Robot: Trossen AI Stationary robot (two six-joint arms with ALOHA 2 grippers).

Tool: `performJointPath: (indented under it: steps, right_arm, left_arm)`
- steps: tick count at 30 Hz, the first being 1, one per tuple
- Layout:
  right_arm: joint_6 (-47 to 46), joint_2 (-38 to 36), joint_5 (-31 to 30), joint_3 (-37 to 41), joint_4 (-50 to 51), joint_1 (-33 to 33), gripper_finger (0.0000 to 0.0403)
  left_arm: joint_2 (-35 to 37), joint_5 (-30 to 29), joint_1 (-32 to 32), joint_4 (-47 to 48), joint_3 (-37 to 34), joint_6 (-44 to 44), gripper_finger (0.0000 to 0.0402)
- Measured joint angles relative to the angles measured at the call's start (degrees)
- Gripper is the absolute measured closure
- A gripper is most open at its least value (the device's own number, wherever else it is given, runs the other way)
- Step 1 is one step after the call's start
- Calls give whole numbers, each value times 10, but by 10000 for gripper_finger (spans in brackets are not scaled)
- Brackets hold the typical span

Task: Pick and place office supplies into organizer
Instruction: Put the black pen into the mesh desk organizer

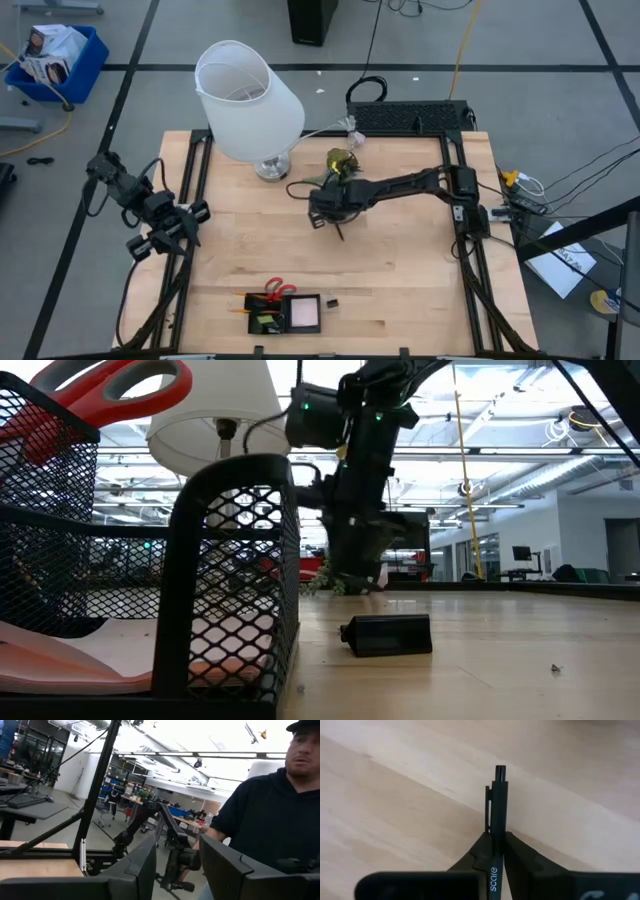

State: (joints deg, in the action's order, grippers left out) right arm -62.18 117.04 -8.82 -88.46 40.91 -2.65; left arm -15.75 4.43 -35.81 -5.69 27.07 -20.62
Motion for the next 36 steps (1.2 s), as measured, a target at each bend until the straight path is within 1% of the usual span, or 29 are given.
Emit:
performJointPath:
  steps: [3, 8, 10, 12, 15, 18, 21, 23, 26, 30, 36]
  right_arm:
    - [-5, -7, -2, 0, -48, 15, 383]
    - [-10, -22, -7, 0, -153, 44, 371]
    - [-6, -24, -25, 0, -207, 56, 371]
    - [10, -27, -42, -1, -275, 71, 376]
    - [39, -33, -76, -1, -347, 95, 380]
    - [106, -43, -113, -1, -401, 119, 378]
    - [193, -45, -138, -1, -494, 141, 374]
    - [246, -46, -138, -1, -568, 158, 375]
    - [306, -41, -137, -1, -649, 182, 377]
    - [358, -37, -137, -1, -706, 206, 374]
    - [392, -38, -138, -1, -724, 230, 372]
  left_arm:
    - [0, 0, 0, 0, 0, -6, 250]
    - [0, 0, 0, 2, 0, -12, 250]
    - [0, 0, 0, 3, 0, -17, 250]
    - [-1, 0, 0, 7, 0, -25, 250]
    - [-3, 1, 0, 10, 0, -38, 250]
    - [-3, 10, 0, 12, 0, -45, 250]
    - [-3, 12, 0, 13, 0, -46, 250]
    - [-3, 12, 0, 15, 0, -49, 250]
    - [-3, 13, 0, 18, 0, -52, 250]
    - [-3, 22, 0, 18, 0, -55, 250]
    - [-3, 27, 0, 17, 0, -54, 250]
